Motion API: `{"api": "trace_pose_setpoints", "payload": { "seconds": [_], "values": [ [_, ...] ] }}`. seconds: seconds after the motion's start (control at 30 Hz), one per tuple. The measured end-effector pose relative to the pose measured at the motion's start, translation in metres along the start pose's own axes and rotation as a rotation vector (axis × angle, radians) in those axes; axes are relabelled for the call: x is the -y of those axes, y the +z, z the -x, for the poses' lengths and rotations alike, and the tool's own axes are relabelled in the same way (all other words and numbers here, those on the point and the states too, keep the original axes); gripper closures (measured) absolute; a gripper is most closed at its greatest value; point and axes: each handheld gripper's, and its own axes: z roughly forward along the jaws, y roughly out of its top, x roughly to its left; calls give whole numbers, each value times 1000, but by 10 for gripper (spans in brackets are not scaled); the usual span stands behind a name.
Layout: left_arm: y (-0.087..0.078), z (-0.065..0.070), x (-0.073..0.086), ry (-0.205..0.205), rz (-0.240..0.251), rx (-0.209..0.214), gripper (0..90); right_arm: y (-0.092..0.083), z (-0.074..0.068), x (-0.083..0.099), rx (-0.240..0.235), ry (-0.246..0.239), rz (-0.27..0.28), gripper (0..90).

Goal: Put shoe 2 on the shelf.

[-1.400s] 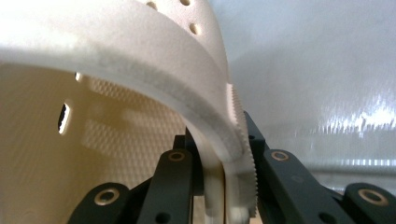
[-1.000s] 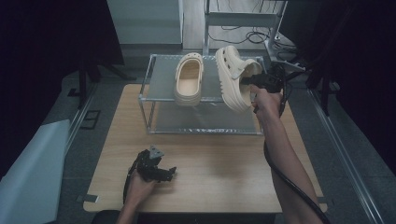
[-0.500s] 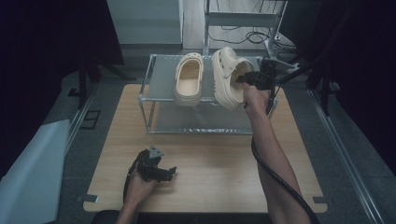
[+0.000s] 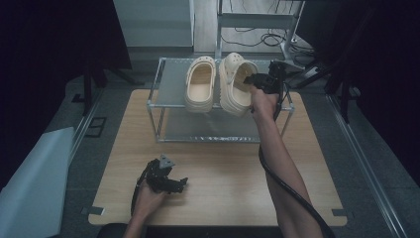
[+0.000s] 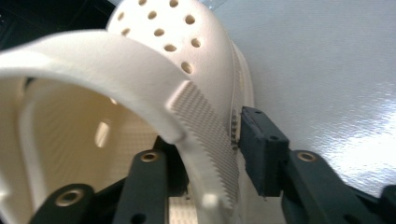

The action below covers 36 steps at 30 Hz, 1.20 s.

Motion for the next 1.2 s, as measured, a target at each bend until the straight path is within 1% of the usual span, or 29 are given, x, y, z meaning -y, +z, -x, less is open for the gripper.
{"api": "trace_pose_setpoints", "payload": {
  "seconds": [0.07,0.13,0.2,0.23,0.27,0.37,0.47,0.5,0.57,0.6,0.63,0.67,0.7,0.73,0.8,0.9,0.93,1.0,1.1,1.17,1.2],
  "values": [
    [0,0,0,0,-1,1,0,1,-4,1,10,-13,3,604],
    [0,0,0,0,0,1,0,2,-5,3,10,-16,9,553],
    [0,0,0,0,1,2,0,6,-3,5,-15,10,2,495],
    [0,0,0,1,0,3,0,7,-3,6,-23,22,-4,485],
    [0,0,0,3,-1,4,0,8,-3,6,-20,20,0,479],
    [0,0,-1,2,-2,5,0,9,-6,8,-8,-2,5,451],
    [0,0,-1,2,-1,6,0,12,-8,10,-5,-10,11,414],
    [0,0,-1,3,-1,7,0,14,-9,10,3,-23,9,389],
    [0,1,-1,5,-3,8,0,16,-10,11,3,-38,1,355],
    [0,1,-1,6,-3,7,0,16,-11,12,5,-44,1,321],
    [0,1,-1,6,-3,7,0,16,-10,12,-18,-40,4,306],
    [0,1,-1,7,-3,7,0,16,-10,11,-26,-40,1,284],
    [0,1,-1,7,-3,7,0,17,-10,11,-30,-55,-13,280],
    [0,1,-1,7,-4,8,0,16,-10,11,-33,-66,-13,281],
    [0,1,-1,6,-3,7,0,13,-9,9,-57,-71,-9,318],
    [1,1,-1,9,-4,5,0,7,-8,8,-99,-73,-21,344],
    [1,2,-1,10,-5,3,0,4,-8,8,-105,-84,-25,361],
    [1,2,-1,12,-8,5,0,0,-8,8,-113,-103,-25,389],
    [2,3,-1,12,-10,4,0,-8,-7,5,-143,-114,-22,421],
    [2,3,-1,12,-10,2,0,-12,-7,3,-150,-127,-18,432],
    [2,3,-1,13,-11,2,0,-13,-8,2,-155,-125,-13,442]
  ]
}}
